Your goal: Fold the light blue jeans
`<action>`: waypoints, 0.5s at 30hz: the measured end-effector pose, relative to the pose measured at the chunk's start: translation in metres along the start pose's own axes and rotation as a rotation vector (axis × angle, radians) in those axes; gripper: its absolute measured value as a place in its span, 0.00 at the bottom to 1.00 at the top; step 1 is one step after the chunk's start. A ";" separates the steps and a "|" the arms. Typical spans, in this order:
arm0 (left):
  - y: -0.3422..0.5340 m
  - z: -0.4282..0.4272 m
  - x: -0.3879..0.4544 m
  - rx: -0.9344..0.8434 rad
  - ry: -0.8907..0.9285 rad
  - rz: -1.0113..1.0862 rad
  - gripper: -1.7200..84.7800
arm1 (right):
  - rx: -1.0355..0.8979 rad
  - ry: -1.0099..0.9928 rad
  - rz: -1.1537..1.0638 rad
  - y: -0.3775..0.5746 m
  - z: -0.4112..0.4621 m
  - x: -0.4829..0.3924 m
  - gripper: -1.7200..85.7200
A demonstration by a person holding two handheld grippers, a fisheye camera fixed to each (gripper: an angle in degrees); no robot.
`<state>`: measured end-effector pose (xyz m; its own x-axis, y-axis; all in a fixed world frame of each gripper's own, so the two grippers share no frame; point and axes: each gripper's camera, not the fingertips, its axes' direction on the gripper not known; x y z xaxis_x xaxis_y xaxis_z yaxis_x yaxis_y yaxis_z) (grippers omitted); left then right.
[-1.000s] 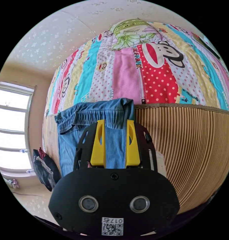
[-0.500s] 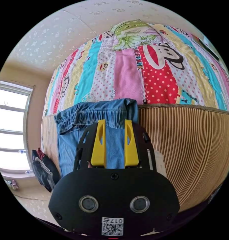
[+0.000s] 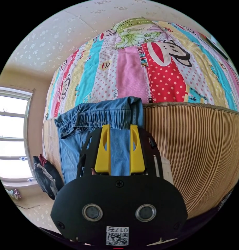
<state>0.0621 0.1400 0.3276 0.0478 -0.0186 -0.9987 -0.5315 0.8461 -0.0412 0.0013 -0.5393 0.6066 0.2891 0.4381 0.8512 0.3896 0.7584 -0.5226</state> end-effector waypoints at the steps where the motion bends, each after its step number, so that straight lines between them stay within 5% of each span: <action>1: 0.002 -0.004 0.005 0.001 0.001 0.001 0.01 | -0.006 0.007 0.004 -0.003 -0.001 0.006 0.15; 10: 0.022 -0.042 0.040 0.013 0.026 0.000 0.01 | -0.034 -0.041 0.048 -0.017 -0.037 0.056 0.06; 15: 0.040 -0.096 0.060 0.047 0.173 0.127 0.01 | 0.106 -0.606 0.193 -0.025 -0.099 0.113 0.05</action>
<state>-0.0379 0.1213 0.2628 -0.1654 0.0021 -0.9862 -0.4835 0.8714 0.0830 0.1112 -0.5568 0.7107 -0.2124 0.7426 0.6351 0.2829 0.6688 -0.6875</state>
